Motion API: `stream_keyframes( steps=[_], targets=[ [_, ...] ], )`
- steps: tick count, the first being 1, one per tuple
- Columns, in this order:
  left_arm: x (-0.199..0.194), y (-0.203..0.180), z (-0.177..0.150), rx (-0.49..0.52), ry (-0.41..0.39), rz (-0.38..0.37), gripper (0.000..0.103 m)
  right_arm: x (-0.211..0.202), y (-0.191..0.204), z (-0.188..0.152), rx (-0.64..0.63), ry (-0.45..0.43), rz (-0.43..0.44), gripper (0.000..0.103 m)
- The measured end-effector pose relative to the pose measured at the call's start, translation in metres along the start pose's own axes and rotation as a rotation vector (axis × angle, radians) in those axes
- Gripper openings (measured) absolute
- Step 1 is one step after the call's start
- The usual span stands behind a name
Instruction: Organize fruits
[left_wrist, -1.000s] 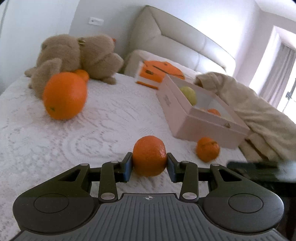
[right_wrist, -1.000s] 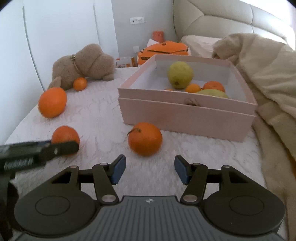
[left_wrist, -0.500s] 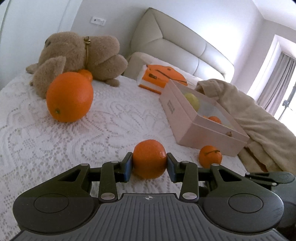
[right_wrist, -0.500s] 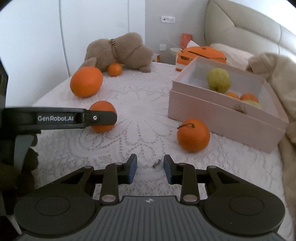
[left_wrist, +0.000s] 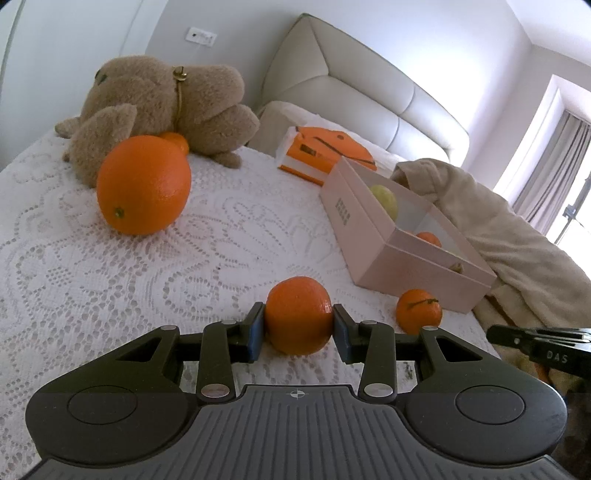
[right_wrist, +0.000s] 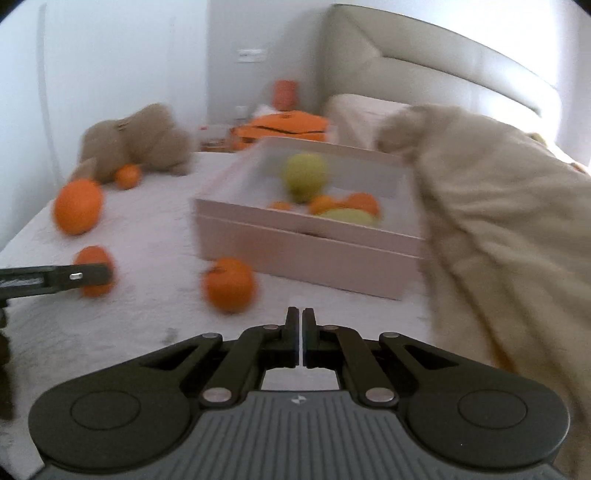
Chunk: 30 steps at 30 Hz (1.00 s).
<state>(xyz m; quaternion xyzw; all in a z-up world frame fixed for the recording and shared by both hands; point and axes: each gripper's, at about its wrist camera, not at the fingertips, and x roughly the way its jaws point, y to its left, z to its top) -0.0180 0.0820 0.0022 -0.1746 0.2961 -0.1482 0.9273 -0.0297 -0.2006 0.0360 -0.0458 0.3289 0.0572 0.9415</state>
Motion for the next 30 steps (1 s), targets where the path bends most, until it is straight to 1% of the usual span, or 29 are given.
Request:
stream_keyframes(
  steps=[1,2,3,6,8,9,11,13,15,17,18,19,20,22,24,26,28,30],
  targets=[
    [0.000,0.000,0.000,0.000,0.000,0.000,0.043,0.000,-0.004,-0.001,0.014,0.011,0.002,0.002],
    [0.000,0.000,0.000,0.001,0.000,0.000,0.043,-0.001,-0.005,-0.002,0.023,0.016,0.028,0.004],
    [0.000,0.000,0.000,0.001,0.000,0.000,0.043,-0.001,-0.002,-0.002,0.025,0.018,0.067,0.005],
    [0.000,0.000,0.000,0.000,0.001,-0.001,0.043,0.000,0.024,-0.004,-0.022,0.020,0.182,0.012],
    [0.000,0.000,-0.001,-0.001,0.002,-0.002,0.043,0.005,0.044,-0.005,-0.064,0.027,0.223,0.019],
    [0.000,0.000,-0.001,-0.001,0.002,-0.002,0.043,0.009,0.053,-0.004,-0.083,0.032,0.231,0.020],
    [0.000,0.001,-0.001,-0.003,0.003,-0.004,0.043,0.016,0.068,-0.005,-0.119,0.044,0.232,0.020],
    [0.000,0.002,-0.001,-0.007,0.004,-0.006,0.043,0.022,0.074,-0.007,-0.134,0.064,0.238,0.022],
    [-0.001,0.002,-0.002,-0.009,0.004,-0.008,0.043,0.028,0.076,-0.010,-0.135,0.088,0.249,0.022],
    [-0.001,0.002,-0.002,-0.010,0.005,-0.009,0.043,0.027,0.074,-0.012,-0.131,0.078,0.255,0.021],
    [-0.002,0.003,-0.003,-0.010,0.006,-0.010,0.043,0.027,0.072,-0.011,-0.122,0.086,0.260,0.020],
    [-0.002,0.002,-0.003,-0.011,0.006,-0.010,0.043,0.026,0.069,-0.010,-0.107,0.091,0.260,0.014],
    [-0.002,0.002,-0.003,-0.014,0.006,-0.011,0.043,0.029,0.068,-0.008,-0.096,0.095,0.254,0.005],
    [-0.002,0.003,-0.004,-0.017,0.007,-0.013,0.043,0.031,0.064,-0.007,-0.078,0.100,0.245,0.002],
    [-0.002,0.002,-0.003,-0.017,0.007,-0.012,0.043,0.030,0.061,-0.006,-0.063,0.102,0.243,0.001],
    [-0.001,0.003,-0.003,-0.017,0.007,-0.012,0.043,0.027,0.055,-0.005,-0.053,0.087,0.209,0.001],
    [-0.002,0.003,-0.003,-0.019,0.007,-0.013,0.043,0.023,0.041,-0.001,-0.021,0.069,0.174,0.001],
    [-0.002,0.003,-0.003,-0.019,0.007,-0.013,0.043,0.020,0.022,0.002,0.013,0.054,0.108,0.001]
  ],
)
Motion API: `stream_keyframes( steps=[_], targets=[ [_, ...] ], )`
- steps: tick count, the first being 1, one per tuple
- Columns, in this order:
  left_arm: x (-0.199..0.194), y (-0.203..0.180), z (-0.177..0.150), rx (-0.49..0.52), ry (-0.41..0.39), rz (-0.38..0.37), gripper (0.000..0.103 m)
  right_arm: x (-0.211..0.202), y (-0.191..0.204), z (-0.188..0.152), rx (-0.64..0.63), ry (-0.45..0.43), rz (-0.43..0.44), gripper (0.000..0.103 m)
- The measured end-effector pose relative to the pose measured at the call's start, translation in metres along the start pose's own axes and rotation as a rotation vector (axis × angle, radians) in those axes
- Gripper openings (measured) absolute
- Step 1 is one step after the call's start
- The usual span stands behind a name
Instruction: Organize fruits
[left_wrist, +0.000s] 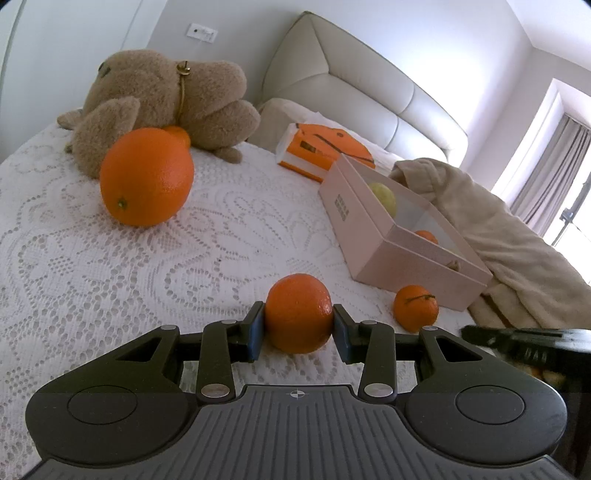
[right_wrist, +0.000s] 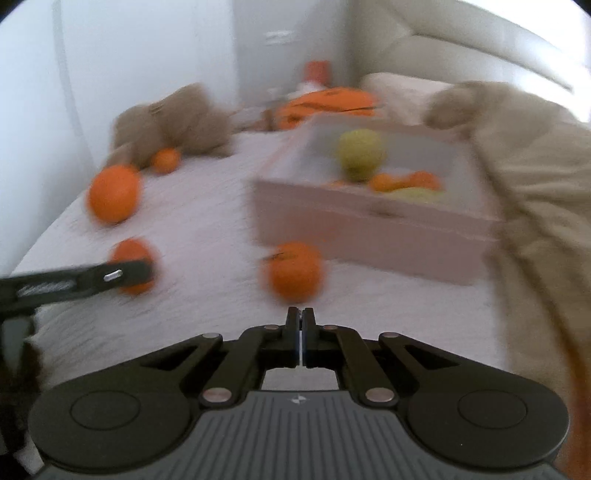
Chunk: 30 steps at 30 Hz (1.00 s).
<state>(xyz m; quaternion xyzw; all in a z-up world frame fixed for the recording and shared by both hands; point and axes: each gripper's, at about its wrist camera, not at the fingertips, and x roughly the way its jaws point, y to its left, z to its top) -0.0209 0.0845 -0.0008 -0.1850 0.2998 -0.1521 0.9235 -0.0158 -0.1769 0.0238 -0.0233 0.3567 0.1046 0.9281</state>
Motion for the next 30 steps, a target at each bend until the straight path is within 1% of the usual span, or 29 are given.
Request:
stream_keyframes(
  steps=[4,6,7,9,10,11,13,15,16,19,20,21,23,25,27,28,30],
  targets=[
    [0.000,0.000,0.000,-0.001,0.000,0.000,0.043,-0.004,-0.042,-0.004,0.058,-0.006,-0.163,0.001],
    [0.000,0.000,0.000,0.000,0.000,0.000,0.043,-0.002,-0.057,-0.009,0.090,0.008,-0.171,0.003],
    [0.000,0.000,0.000,0.001,0.000,0.001,0.043,-0.004,-0.062,-0.012,0.102,0.001,-0.170,0.004],
    [0.000,0.001,0.000,0.000,0.000,0.000,0.043,-0.007,-0.062,-0.014,0.082,-0.023,-0.181,0.014],
    [0.000,0.001,0.000,-0.001,0.000,0.000,0.043,-0.008,-0.060,-0.014,0.056,-0.036,-0.192,0.032],
    [0.000,0.001,0.000,-0.002,0.000,-0.001,0.043,-0.009,-0.057,-0.013,0.033,-0.050,-0.200,0.058],
    [0.000,0.001,0.000,-0.001,0.000,-0.001,0.043,-0.014,-0.052,-0.014,-0.001,-0.095,-0.239,0.077],
    [0.000,0.001,0.000,0.000,0.000,-0.001,0.043,-0.018,-0.051,-0.017,-0.006,-0.148,-0.279,0.078],
    [0.000,0.001,0.000,0.000,0.000,-0.001,0.043,-0.017,-0.053,-0.016,0.001,-0.141,-0.281,0.081],
    [0.000,0.001,0.000,-0.001,0.000,-0.001,0.043,-0.009,-0.057,-0.019,0.020,-0.034,-0.212,0.081],
    [0.000,0.001,0.000,-0.001,0.000,-0.001,0.043,-0.005,-0.058,-0.021,0.024,-0.005,-0.201,0.081],
    [0.000,0.001,0.000,-0.001,0.000,-0.001,0.043,-0.003,-0.057,-0.025,0.021,0.020,-0.207,0.081],
    [0.000,0.001,0.000,0.000,0.000,-0.001,0.043,-0.004,-0.057,-0.029,0.025,0.028,-0.227,0.085],
    [0.000,0.001,0.000,0.001,0.000,0.000,0.043,-0.009,-0.057,-0.029,0.034,0.049,-0.225,0.085],
    [0.000,0.001,0.000,0.004,0.002,0.005,0.043,-0.014,-0.053,-0.028,0.025,0.042,-0.222,0.085],
    [0.001,-0.001,0.000,0.011,0.004,0.012,0.043,-0.018,-0.050,-0.027,0.019,0.024,-0.208,0.085],
    [0.001,-0.006,0.000,0.039,0.009,0.037,0.043,-0.023,-0.044,-0.020,0.014,-0.021,-0.152,0.085]
  ],
)
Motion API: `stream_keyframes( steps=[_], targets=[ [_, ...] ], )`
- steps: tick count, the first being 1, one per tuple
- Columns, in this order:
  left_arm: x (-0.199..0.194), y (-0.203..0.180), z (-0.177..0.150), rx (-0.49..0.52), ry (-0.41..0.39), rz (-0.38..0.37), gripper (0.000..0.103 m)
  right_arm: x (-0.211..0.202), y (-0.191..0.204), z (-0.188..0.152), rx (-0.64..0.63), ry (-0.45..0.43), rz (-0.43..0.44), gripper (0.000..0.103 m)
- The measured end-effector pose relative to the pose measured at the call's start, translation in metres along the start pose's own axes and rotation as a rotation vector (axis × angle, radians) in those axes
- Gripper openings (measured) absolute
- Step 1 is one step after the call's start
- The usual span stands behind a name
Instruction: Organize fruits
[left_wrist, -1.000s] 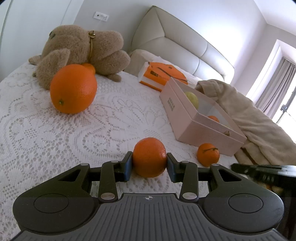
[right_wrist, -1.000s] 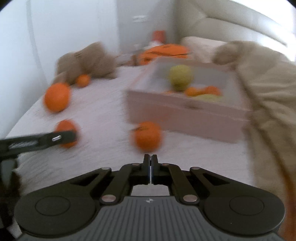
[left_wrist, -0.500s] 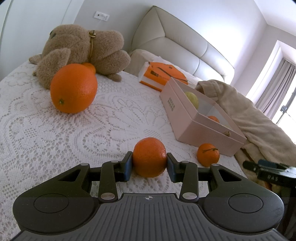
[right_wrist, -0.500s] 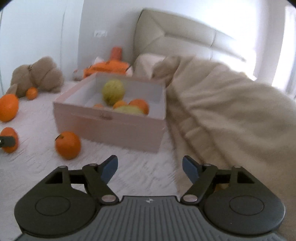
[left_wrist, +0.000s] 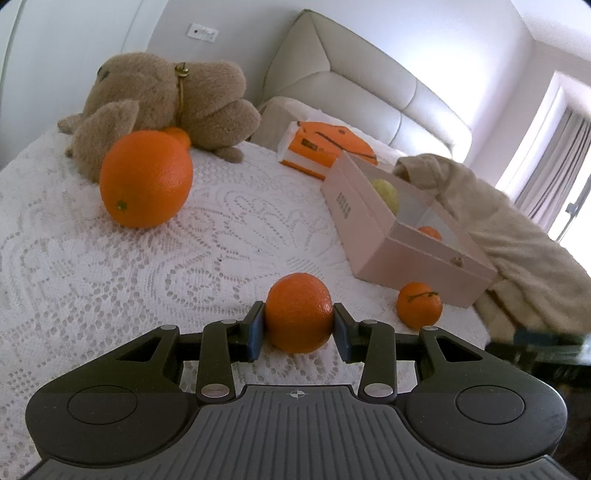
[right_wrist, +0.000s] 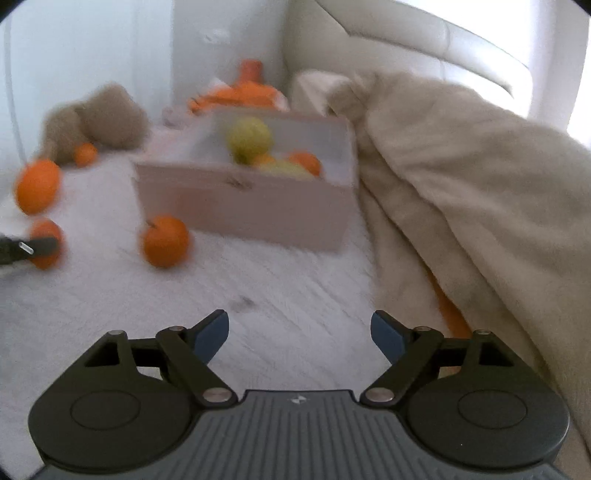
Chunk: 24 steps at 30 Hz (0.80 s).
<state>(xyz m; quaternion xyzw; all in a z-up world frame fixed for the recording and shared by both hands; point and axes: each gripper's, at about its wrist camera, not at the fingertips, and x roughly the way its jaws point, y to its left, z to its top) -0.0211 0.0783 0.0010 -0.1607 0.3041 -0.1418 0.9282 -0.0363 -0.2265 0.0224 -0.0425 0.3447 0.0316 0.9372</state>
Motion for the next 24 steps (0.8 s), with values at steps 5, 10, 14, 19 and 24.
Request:
stream_keyframes(
  steps=[5,10,14,19,24],
  targets=[
    [0.000,-0.011,0.000,0.043,0.021,0.044,0.043,0.008,0.034,0.025,-0.033,-0.066,0.145,0.085],
    [-0.002,-0.014,0.002,0.042,0.040,0.061,0.043,0.049,0.065,0.042,-0.062,-0.010,0.184,0.080],
    [-0.002,-0.018,0.002,0.058,0.043,0.075,0.043,0.070,0.072,0.044,-0.063,0.047,0.192,0.061],
    [0.000,-0.022,0.004,0.077,0.044,0.087,0.043,0.065,0.070,0.042,-0.070,0.028,0.203,0.044],
    [-0.010,-0.029,0.034,0.107,0.018,0.039,0.042,0.054,0.061,0.045,-0.034,0.011,0.223,0.043]
  ],
)
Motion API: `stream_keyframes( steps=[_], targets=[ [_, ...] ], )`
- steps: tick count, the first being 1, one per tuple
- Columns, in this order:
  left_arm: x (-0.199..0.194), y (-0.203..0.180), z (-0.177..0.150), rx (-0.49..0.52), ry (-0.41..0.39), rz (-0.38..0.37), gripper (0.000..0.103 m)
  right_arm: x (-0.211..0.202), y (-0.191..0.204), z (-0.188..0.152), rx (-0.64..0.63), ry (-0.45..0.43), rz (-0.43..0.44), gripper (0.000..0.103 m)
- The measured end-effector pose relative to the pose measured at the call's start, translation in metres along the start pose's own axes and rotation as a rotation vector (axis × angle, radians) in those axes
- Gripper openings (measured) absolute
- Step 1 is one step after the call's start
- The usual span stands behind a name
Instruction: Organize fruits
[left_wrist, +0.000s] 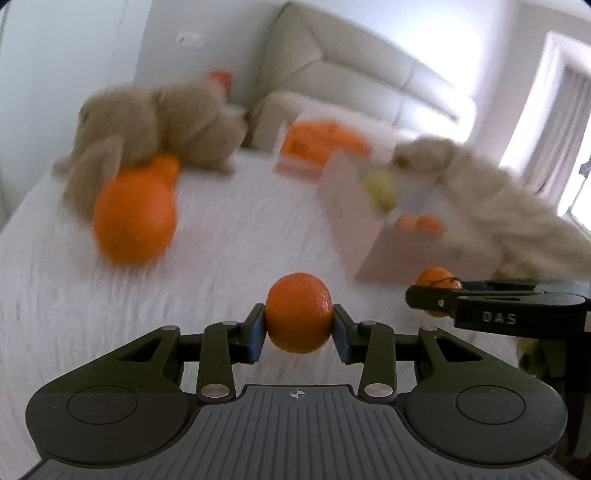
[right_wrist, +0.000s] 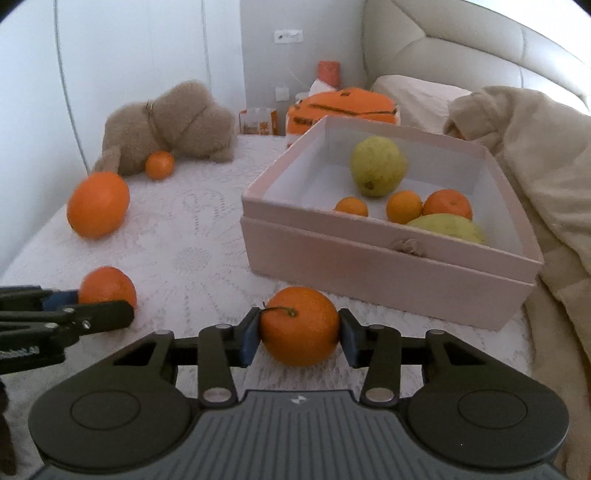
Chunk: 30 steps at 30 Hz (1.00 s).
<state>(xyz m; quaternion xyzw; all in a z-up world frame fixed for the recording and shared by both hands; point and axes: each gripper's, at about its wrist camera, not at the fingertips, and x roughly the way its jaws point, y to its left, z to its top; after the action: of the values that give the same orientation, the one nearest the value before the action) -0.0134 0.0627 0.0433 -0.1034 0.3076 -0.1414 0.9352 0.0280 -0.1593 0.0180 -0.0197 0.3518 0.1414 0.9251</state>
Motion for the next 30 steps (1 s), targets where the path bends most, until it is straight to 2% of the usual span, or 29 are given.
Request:
stream_keyframes(
  steps=[3,6,8,11,13,16,20,23,24,27,30],
  targets=[
    [-0.022,-0.010,0.066,0.035,-0.094,-0.071,0.042,-0.035,-0.011,0.031,0.063,-0.110,0.076,0.043],
    [-0.037,-0.030,0.129,0.107,-0.175,-0.114,0.043,-0.082,-0.026,0.090,0.091,-0.280,0.052,0.043],
    [-0.036,-0.048,0.163,0.154,-0.191,-0.142,0.043,-0.103,-0.037,0.129,0.091,-0.348,0.016,0.044],
    [-0.009,-0.067,0.194,0.137,-0.132,-0.218,0.043,-0.114,-0.060,0.182,0.104,-0.364,-0.034,0.044],
    [0.021,-0.076,0.197,0.106,-0.059,-0.246,0.043,-0.108,-0.075,0.206,0.105,-0.338,-0.080,0.044],
    [0.082,-0.090,0.184,0.101,0.098,-0.269,0.043,-0.086,-0.095,0.220,0.093,-0.266,-0.157,0.044],
    [0.152,-0.109,0.143,0.133,0.290,-0.283,0.043,-0.041,-0.114,0.214,0.086,-0.144,-0.212,0.044],
    [0.175,-0.118,0.115,0.197,0.387,-0.254,0.044,-0.011,-0.126,0.201,0.116,-0.063,-0.194,0.044],
    [0.177,-0.120,0.110,0.212,0.376,-0.236,0.048,0.000,-0.130,0.198,0.127,-0.033,-0.183,0.044],
    [0.174,-0.116,0.110,0.208,0.335,-0.219,0.045,0.023,-0.133,0.182,0.151,0.047,-0.154,0.044],
    [0.156,-0.109,0.108,0.196,0.275,-0.247,0.045,0.048,-0.134,0.171,0.186,0.130,-0.135,0.044]
  ],
)
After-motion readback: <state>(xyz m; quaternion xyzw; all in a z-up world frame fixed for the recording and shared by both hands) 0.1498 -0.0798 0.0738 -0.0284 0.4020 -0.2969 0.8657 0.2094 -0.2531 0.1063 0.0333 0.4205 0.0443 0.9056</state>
